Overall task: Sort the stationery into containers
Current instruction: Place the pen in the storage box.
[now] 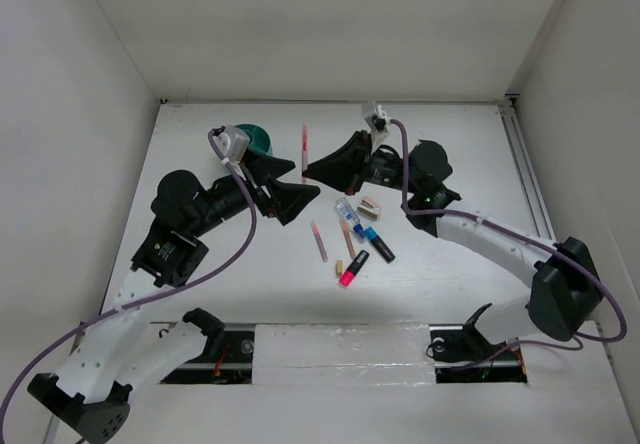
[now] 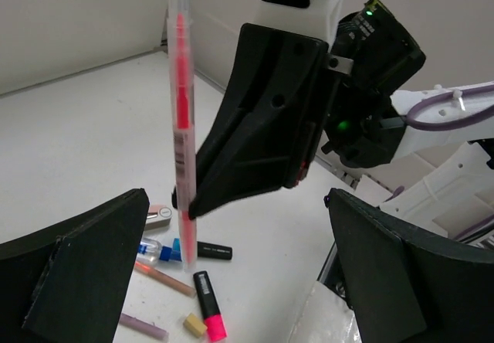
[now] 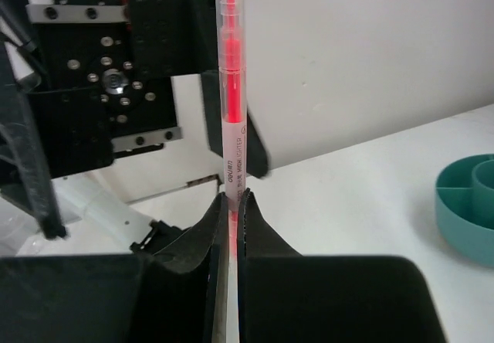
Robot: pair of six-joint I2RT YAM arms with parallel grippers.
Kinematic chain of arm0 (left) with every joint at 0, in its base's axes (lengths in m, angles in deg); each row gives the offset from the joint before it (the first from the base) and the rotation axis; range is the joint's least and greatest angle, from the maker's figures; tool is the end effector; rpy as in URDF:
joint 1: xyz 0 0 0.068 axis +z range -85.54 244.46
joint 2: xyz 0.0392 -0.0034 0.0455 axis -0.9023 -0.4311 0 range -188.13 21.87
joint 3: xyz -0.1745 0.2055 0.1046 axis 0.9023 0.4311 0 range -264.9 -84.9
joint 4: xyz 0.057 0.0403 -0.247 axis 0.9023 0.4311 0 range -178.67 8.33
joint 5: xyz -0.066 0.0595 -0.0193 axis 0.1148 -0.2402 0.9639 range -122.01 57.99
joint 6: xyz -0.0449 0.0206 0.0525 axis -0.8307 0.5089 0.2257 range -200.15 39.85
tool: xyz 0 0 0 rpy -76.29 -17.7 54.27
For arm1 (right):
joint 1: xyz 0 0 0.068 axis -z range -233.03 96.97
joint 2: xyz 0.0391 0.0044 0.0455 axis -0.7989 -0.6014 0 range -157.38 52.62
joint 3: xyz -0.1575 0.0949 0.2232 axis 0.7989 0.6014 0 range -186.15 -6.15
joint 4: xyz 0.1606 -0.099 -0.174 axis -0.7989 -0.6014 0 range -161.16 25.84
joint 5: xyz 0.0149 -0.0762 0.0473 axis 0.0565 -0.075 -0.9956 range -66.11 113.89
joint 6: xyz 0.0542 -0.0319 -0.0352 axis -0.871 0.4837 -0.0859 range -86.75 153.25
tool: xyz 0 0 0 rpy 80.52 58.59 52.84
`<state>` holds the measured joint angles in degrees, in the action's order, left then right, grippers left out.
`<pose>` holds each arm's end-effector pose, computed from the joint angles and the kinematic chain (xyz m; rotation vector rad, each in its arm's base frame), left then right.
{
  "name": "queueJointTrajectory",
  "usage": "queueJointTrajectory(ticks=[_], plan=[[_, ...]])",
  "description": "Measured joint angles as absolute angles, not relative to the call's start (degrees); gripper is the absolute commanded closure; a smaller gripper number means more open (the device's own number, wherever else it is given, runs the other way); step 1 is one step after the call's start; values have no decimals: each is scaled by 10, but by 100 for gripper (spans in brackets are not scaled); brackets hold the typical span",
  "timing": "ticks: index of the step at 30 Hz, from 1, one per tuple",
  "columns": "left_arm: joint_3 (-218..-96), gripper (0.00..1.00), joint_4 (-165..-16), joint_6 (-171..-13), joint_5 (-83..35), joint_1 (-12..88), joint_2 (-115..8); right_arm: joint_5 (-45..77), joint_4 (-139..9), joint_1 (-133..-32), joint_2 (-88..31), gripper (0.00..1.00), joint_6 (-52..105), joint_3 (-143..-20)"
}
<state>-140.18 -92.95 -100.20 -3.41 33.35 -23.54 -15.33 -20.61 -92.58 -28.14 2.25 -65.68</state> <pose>0.1320 -0.1131 0.4446 0.5771 1.3177 -1.0723 0.2315 0.2400 0.4055 -0.7567 1.1988 1.4424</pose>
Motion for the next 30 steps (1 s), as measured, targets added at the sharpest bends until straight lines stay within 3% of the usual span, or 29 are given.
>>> queueJointTrajectory(ticks=[9, 25, 30], plan=[[-1402, 9, -916, -1002, -54, 333, -265, -166, -205, -955, -282, 100, 25, -657], [-1400, 9, -924, -1002, -77, 333, -222, -180, -196, -963, -281, 100, 30, -649], [-1400, 18, -923, -1002, -83, 333, -226, -186, -192, -972, -281, 100, 29, -642]])
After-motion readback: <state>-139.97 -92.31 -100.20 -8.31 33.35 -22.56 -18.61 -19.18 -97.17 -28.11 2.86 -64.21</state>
